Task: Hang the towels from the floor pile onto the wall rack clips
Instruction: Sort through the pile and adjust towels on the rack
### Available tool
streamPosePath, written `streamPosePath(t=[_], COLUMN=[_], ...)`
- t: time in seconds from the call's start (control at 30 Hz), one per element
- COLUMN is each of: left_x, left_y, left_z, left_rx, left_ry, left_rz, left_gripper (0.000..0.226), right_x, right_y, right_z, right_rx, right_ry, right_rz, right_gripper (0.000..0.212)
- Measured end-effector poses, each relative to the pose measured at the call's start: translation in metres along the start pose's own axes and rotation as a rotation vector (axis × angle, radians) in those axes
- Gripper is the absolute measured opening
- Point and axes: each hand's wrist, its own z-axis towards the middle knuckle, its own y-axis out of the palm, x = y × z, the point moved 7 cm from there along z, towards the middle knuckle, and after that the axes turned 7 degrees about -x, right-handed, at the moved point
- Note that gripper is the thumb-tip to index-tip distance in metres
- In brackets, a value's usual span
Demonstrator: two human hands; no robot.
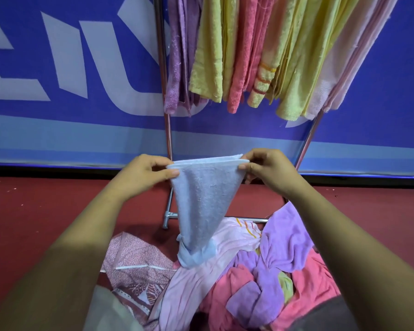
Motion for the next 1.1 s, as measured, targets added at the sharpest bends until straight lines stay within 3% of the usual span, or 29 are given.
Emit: streamPosePath(t=[0.17, 0.37, 0.57, 0.63, 0.73, 0.8, 0.87, 1.1], left_x=[0.001, 0.036, 0.138, 0.184, 0.240, 0.255, 0.259, 0.289], left_y=[-0.004, -0.034, -0.088, -0.106, -0.129, -0.137, -0.145, -0.156], left_z=[0.001, 0.008, 0.013, 0.003, -0.008, -0.007, -0.007, -0.017], left_rx=[0.096, 0.233, 0.112, 0.064, -0.012, 0.025, 0.133, 0.250], left_ry=[0.020, 0.005, 0.040, 0.107, 0.234, 0.179, 0.101, 0.174], left_rz=[-0.213, -0.232, -0.196, -0.369, -0.595, -0.346, -0.104, 0.057], left_gripper=[0.013, 0.015, 0.011, 0.013, 0.022, 0.015, 0.012, 0.012], right_x=[-0.007, -0.036, -0.143, -0.189, -0.249, -0.262, -0.256, -0.267], right_y=[-0.002, -0.008, -0.073, -0.095, -0.117, -0.117, -0.124, -0.153], right_z=[-0.002, 0.004, 0.004, -0.001, -0.013, -0.013, -0.010, -0.023], right_rx=[0.095, 0.062, 0.134, 0.096, -0.113, -0.159, -0.048, 0.182], right_ry=[-0.041, -0.081, -0.217, -0.313, -0.451, -0.400, -0.316, -0.346], right_rz=[0.249, 0.198, 0.211, 0.395, 0.723, 0.587, 0.359, 0.209], right_gripper=[0.010, 0.009, 0.007, 0.017, 0.028, 0.024, 0.008, 0.010])
